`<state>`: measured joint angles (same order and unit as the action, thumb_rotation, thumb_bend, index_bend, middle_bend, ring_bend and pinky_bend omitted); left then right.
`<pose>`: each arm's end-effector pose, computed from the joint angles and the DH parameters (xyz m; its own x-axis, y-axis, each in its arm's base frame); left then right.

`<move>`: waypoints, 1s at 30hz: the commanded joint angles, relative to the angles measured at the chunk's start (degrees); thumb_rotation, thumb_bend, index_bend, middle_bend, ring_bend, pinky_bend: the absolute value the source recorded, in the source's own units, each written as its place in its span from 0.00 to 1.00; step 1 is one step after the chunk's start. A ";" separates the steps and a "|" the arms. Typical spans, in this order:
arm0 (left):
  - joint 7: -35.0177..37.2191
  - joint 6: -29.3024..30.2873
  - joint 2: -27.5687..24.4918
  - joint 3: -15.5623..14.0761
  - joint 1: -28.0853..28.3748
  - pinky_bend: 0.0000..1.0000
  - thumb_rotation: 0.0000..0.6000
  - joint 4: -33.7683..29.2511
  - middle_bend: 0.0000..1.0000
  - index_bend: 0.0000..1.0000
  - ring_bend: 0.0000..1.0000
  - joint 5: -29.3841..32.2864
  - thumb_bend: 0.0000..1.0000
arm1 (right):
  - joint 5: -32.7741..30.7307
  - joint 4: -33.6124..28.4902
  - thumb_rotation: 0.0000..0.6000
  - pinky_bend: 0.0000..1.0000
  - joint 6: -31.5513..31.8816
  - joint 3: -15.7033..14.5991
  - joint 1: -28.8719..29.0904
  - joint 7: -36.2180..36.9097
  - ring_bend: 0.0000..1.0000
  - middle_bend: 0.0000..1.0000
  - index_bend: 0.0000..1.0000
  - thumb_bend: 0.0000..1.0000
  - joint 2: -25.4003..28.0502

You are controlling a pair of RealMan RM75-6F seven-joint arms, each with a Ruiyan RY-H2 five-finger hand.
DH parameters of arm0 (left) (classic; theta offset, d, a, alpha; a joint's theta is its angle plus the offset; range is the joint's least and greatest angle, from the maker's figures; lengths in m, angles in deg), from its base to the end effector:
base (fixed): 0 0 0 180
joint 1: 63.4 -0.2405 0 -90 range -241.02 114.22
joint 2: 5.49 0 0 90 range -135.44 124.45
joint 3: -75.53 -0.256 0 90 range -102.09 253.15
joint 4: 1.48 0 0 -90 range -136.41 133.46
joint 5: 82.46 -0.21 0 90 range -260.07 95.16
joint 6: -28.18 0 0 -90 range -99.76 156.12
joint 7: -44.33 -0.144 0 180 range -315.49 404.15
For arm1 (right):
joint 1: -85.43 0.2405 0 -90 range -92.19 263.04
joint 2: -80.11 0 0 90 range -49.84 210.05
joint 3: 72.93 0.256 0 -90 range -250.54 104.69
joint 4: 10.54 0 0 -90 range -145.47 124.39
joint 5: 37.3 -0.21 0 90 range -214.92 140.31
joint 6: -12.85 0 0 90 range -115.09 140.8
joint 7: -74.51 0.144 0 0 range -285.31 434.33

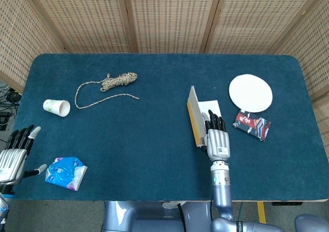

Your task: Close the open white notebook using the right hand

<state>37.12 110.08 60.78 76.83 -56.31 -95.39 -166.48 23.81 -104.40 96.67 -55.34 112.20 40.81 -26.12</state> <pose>-0.3045 0.1860 0.1349 0.4507 0.0746 0.8896 0.8926 -0.0233 -0.4503 -0.1353 -0.2798 -0.0199 0.1336 -0.0131 0.9909 -0.9900 0.0429 0.1341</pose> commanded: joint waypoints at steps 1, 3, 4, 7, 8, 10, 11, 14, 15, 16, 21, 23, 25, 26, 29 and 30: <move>0.06 0.49 -0.02 0.10 -0.17 0.00 1.00 -0.19 0.00 0.00 0.00 -0.23 0.14 | -0.71 -0.93 1.00 0.00 -0.27 0.75 0.08 -1.08 0.00 0.00 0.00 0.56 1.34; -0.02 0.72 0.00 0.15 -0.23 0.00 1.00 -0.26 0.00 0.00 0.00 -0.35 0.14 | -0.81 -1.31 1.00 0.00 -0.32 1.06 0.16 -1.68 0.00 0.00 0.00 0.55 2.19; -0.14 0.77 0.00 0.16 -0.24 0.00 1.00 -0.28 0.00 0.00 0.00 -0.39 0.14 | -0.79 -1.55 1.00 0.00 -0.23 1.28 0.11 -1.87 0.00 0.00 0.00 0.55 2.85; -0.42 0.65 0.04 0.10 -0.23 0.00 1.00 -0.38 0.00 0.00 0.00 -0.37 0.14 | -1.10 -2.17 1.00 0.00 -0.05 1.69 -0.29 -1.45 0.00 0.00 0.00 0.54 4.06; -0.51 0.63 0.04 0.08 -0.23 0.00 1.00 -0.44 0.00 0.00 0.00 -0.41 0.14 | -1.25 -2.23 1.00 0.00 0.01 1.75 -0.47 -1.32 0.00 0.00 0.00 0.54 4.45; -0.72 0.75 0.03 0.08 -0.23 0.00 1.00 -0.58 0.00 0.00 0.00 -0.61 0.14 | -1.47 -2.17 1.00 0.00 -0.04 1.68 -0.82 -0.98 0.00 0.00 0.00 0.54 5.25; -0.78 0.80 0.02 0.06 -0.24 0.00 1.00 -0.65 0.00 0.00 0.00 -0.70 0.14 | -1.65 -2.07 1.00 0.00 -0.06 1.67 -0.96 -0.83 0.00 0.00 0.00 0.54 5.53; -0.95 1.08 -0.04 0.02 -0.32 0.00 1.00 -0.87 0.00 0.00 0.00 -1.01 0.14 | -2.69 -2.03 1.00 0.00 -0.54 1.57 -1.57 -0.06 0.00 0.00 0.00 0.54 6.51; -1.00 1.15 -0.07 0.00 -0.35 0.00 1.00 -0.94 0.00 0.00 0.00 -1.09 0.14 | -2.70 -1.99 1.00 0.00 -0.73 1.25 -1.83 0.22 0.00 0.00 0.00 0.53 7.07; -1.04 1.20 -0.09 -0.02 -0.38 0.00 1.00 -0.99 0.00 0.00 0.00 -1.14 0.14 | -2.50 -1.91 1.00 0.00 -0.84 0.88 -2.05 0.46 0.00 0.00 0.00 0.53 7.52; -1.53 1.59 -0.14 -0.07 -0.56 0.00 1.00 -1.16 0.00 0.00 0.00 -1.40 0.14 | 0.74 -2.98 1.00 0.00 -3.28 -3.14 -3.77 3.70 0.00 0.00 0.00 0.47 12.23; -1.99 1.59 -0.06 -0.08 -0.60 0.00 1.00 -1.12 0.00 0.00 0.00 -1.32 0.14 | 3.61 -3.22 1.00 0.00 -4.28 -5.64 -4.61 5.42 0.00 0.00 0.00 0.44 14.94; -2.48 1.60 0.06 -0.04 -0.65 0.00 1.00 -1.15 0.00 0.00 0.00 -1.14 0.14 | 7.10 -2.81 1.00 0.00 -4.63 -8.05 -5.41 7.18 0.00 0.00 0.00 0.41 17.39; -2.74 1.65 0.15 -0.02 -0.67 0.00 1.00 -1.15 0.00 0.00 0.00 -1.11 0.14 | 8.92 -2.07 1.00 0.00 -4.35 -9.20 -5.81 7.54 0.00 0.00 0.00 0.39 18.42; -4.10 2.00 0.48 -0.11 -0.81 0.00 1.00 -1.12 0.00 0.00 0.00 -1.30 0.14 | 13.71 0.23 1.00 0.00 -3.23 -12.65 -7.52 9.23 0.00 0.00 0.00 0.34 21.96; -4.53 2.15 0.60 -0.12 -0.88 0.00 1.00 -1.21 0.00 0.00 0.00 -1.34 0.14 | 14.89 0.62 1.00 0.00 -3.11 -13.36 -7.97 10.65 0.00 0.00 0.00 0.33 23.06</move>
<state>33.10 112.02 61.20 76.75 -57.09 -96.55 -167.73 35.12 -105.49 93.12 -65.75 105.98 48.67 -6.35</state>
